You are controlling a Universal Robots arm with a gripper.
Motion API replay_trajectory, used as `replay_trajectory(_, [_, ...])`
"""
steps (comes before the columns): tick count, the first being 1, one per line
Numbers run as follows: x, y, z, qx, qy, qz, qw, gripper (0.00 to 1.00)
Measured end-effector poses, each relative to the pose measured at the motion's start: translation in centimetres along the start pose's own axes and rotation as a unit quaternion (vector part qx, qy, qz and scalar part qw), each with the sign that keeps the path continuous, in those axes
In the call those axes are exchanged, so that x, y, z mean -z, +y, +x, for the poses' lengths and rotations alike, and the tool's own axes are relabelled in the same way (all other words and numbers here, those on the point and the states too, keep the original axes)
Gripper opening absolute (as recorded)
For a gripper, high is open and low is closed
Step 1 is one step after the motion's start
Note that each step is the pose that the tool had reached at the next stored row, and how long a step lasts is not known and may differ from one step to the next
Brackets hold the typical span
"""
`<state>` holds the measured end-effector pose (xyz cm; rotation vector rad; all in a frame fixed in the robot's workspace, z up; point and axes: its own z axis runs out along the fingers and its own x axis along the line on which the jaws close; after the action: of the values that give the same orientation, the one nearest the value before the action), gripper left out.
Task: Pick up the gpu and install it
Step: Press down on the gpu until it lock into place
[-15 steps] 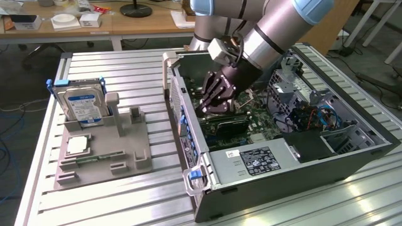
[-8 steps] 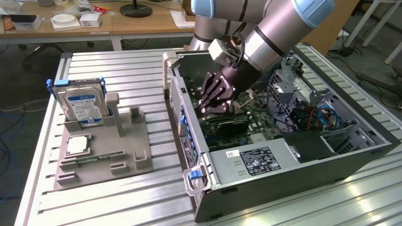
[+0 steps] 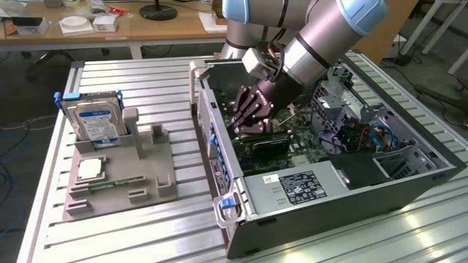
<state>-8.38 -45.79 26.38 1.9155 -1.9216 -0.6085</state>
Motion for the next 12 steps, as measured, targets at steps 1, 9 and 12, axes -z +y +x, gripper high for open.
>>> replay_trajectory(1, [0.01, -0.03, 0.0, 0.000, 0.0001, -0.0003, 1.0000, 0.10])
replay_trajectory(9, [0.73, -1.02, -0.1, -0.001, 0.0000, -0.0050, 1.0000, 0.10])
replay_trajectory(12, [0.71, -1.03, -0.1, 0.000, 0.0003, 0.0117, 0.9999, 0.10])
